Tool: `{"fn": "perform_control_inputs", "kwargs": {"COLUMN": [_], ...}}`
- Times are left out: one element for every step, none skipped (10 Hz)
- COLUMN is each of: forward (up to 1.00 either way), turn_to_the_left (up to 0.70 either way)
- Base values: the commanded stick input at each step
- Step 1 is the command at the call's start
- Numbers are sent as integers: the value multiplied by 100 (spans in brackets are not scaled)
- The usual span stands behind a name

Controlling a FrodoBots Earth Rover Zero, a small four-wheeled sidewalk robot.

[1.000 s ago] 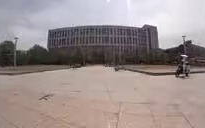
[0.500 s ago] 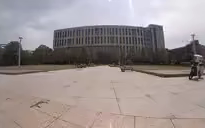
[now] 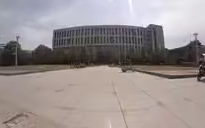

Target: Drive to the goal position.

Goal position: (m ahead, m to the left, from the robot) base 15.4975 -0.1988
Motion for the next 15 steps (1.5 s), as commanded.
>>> {"fn": "perform_control_inputs", "kwargs": {"forward": [100, 100, 100, 100, 100, 100, 100, 100, 100, 100, 100, 100, 100, 100, 100], "turn_to_the_left": [0, 0, 0, 0, 0, 0, 0, 0, 0, 0, 0, 0, 0, 0, 0]}}
